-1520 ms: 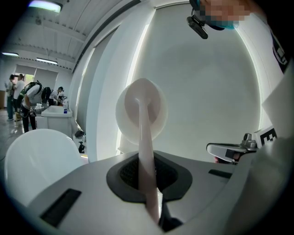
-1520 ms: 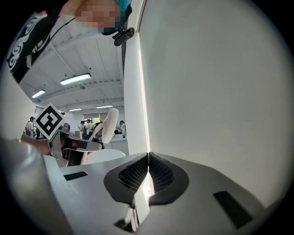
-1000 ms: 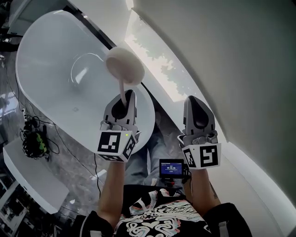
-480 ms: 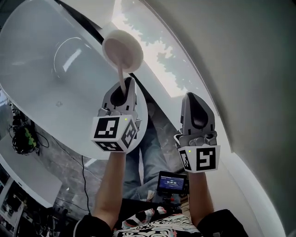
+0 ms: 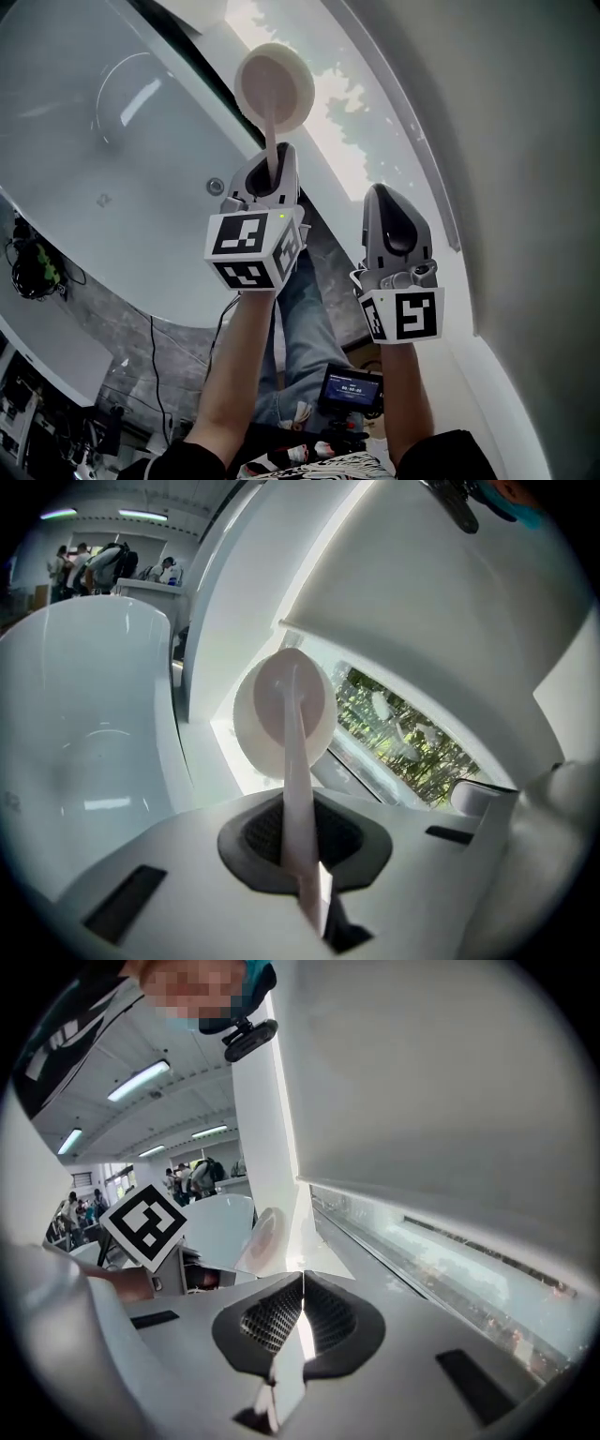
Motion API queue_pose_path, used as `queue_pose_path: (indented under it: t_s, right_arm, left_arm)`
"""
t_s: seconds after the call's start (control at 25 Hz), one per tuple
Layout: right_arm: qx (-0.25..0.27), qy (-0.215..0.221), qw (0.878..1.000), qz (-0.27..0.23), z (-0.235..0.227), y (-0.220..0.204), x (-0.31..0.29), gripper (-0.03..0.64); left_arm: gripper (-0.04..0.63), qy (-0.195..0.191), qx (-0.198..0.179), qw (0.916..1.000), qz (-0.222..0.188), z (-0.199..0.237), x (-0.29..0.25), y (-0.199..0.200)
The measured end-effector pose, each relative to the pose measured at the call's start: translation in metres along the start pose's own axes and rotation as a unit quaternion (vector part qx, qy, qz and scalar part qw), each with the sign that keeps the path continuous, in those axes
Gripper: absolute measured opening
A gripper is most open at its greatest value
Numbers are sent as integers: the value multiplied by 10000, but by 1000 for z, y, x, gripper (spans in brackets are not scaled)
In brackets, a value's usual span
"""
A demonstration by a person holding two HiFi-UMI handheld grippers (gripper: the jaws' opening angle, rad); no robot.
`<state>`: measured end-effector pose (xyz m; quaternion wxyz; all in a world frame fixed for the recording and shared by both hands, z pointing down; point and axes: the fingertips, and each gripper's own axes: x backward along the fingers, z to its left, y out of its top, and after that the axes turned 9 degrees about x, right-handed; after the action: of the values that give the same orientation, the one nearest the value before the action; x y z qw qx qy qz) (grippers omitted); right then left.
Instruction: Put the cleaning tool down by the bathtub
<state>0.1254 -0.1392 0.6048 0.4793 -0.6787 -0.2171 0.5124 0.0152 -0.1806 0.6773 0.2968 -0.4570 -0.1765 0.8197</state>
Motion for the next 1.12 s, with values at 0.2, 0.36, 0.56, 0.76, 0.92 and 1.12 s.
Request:
queue_pose_path:
  t_s: [0.2, 0.36, 0.56, 0.76, 0.92, 1.12]
  right_arm:
    - [-62, 89, 9998, 137, 1, -25, -14, 26]
    - [-168, 109, 9997, 150, -5, -36, -27, 26]
    - [-134, 144, 9997, 154, -14, -41, -39, 26]
    - [-35, 225, 9994, 261, -10, -52, -50, 26]
    - [33, 328, 9986, 410, -9, -65, -58, 26]
    - [-213, 287, 9982, 489, -9, -75, -67, 26]
  left_arm:
    - [17, 104, 352, 9992, 141, 11, -27, -22]
    - [15, 114, 601, 9980, 183, 17, -46, -31]
    - [15, 105, 787, 9967, 172, 18, -71, -34]
    - [15, 277, 818, 9961, 206, 30, -94, -37]
    - [15, 244, 980, 9944, 298, 31, -107, -46]
    - [15, 107, 1291, 9904, 490, 29, -121, -60]
